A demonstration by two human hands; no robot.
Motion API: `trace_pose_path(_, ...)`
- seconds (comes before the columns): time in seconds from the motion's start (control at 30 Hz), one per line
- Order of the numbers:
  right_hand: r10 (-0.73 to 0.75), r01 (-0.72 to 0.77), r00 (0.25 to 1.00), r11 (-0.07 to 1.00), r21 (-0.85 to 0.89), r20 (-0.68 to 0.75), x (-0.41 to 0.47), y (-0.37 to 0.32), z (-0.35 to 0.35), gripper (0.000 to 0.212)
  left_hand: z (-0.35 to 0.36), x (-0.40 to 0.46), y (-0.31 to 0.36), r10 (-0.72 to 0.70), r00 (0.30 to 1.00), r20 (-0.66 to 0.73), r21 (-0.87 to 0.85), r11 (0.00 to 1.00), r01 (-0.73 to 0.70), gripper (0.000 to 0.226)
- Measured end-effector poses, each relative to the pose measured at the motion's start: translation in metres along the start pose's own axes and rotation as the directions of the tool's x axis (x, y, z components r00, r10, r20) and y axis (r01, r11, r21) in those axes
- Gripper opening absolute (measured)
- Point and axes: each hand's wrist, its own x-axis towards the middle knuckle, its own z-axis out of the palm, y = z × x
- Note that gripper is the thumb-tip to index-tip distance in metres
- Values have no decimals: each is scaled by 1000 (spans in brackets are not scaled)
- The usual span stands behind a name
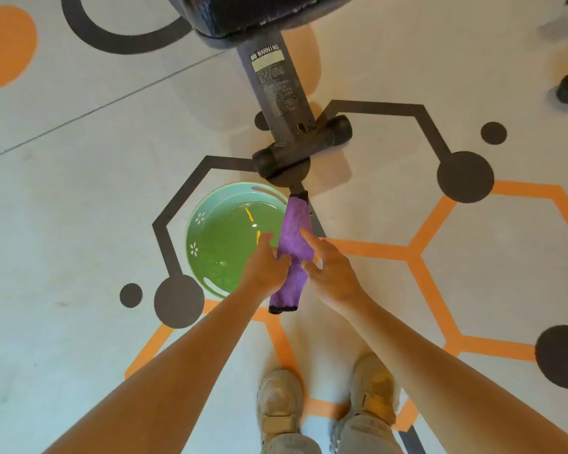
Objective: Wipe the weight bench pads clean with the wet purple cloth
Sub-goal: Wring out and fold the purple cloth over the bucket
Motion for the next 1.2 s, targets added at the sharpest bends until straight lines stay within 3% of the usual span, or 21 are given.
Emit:
trace_pose_path(0.1, 63, -66, 998, 986, 154, 26, 6, 1, 5, 60, 7, 8, -2, -4, 1000, -12, -27, 1000, 4, 65)
trace_pose_path(0.2, 79, -86, 995, 985, 152, 56, 3, -5, 5, 65, 5, 3, 1, -16, 997, -73, -80, 997, 10, 77)
trace_pose_path(0.43, 100, -100, 995, 995, -18, 10, -14, -24, -23, 76, -25, -31, 29, 113, 992, 57, -186, 977, -100, 100)
trace_pose_path(0.53, 52, -61, 998, 967, -246, -43, -37, -41, -48, 73, -35, -55, 50, 171, 980, 101, -171, 973, -152, 102)
trace_pose_path(0.63, -52, 22, 994, 952, -304, -92, -66, -61, -78, 75, -39, -92, 75, 217, 967, 130, -186, 964, -191, 96)
trace_pose_path(0.7, -110, 90, 992, 955, -282, -55, -86, -74, -99, 79, -41, -121, 91, 255, 955, 150, -215, 951, -220, 92)
trace_pose_path(0.77, -160, 149, 987, 951, -270, -19, -108, -87, -121, 70, -43, -150, 107, 283, 945, 162, -232, 942, -242, 88)
trace_pose_path(0.97, -30, 34, 999, 948, -316, 15, -188, -123, -192, 35, -48, -248, 173, 316, 927, 201, -224, 936, -270, 73)
trace_pose_path(1.07, -2, -4, 1000, 920, -392, -15, -228, -134, -234, 34, -52, -290, 207, 304, 933, 191, -166, 947, -275, 55)
trace_pose_path(1.2, 105, -114, 993, 890, -443, -44, -282, -146, -293, 34, -68, -332, 236, 187, 976, 110, -107, 979, -176, 34)
